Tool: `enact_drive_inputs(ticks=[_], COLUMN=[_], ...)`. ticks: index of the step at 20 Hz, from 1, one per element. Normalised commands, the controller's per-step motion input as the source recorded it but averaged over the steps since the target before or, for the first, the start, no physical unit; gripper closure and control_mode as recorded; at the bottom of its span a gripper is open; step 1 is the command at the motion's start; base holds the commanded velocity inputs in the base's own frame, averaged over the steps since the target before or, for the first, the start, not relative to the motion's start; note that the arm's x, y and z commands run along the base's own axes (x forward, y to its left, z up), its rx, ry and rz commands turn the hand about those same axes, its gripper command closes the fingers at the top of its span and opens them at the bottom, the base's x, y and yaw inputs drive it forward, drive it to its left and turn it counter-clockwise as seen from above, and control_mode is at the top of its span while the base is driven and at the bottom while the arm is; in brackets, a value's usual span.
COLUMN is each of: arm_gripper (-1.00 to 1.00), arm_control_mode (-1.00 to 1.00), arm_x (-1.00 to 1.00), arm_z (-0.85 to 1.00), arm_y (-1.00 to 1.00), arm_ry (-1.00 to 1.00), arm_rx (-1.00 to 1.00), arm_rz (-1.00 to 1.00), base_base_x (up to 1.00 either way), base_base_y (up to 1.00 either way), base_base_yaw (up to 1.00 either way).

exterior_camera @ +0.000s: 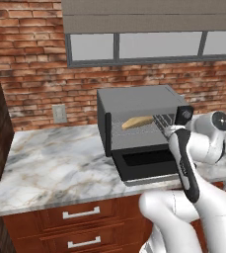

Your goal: Pull the toaster oven rack outwards. Pick up the baguette from the plate and place it on the toaster oven rack. Close the toaster oven door fully and set the temperature to the lowest setting.

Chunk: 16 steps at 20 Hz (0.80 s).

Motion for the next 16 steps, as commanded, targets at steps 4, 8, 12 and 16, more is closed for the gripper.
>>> enact_drive_inputs(ticks=[4, 8, 12, 16], arm_gripper=[-1.00, -1.00, -1.00, -1.00], arm_control_mode=[-1.00, -1.00, -1.00, -1.00], arm_x=[-0.61, -0.41, -0.14, 0.00], arm_z=[0.00, 0.00, 0.00, -0.01], arm_y=[-0.44, -0.37, -0.42, -0.40], arm_ry=[-0.02, 0.00, -0.03, 0.00], arm_rx=[0.00, 0.00, 0.00, 0.00], arm_rz=[-0.01, 0.00, 0.00, 0.01], base_base_x=[0.00, 0.00, 0.00, 0.00], base_base_y=[0.00, 0.00, 0.00, 0.00], base_base_yaw=[0.00, 0.00, 0.00, 0.00])
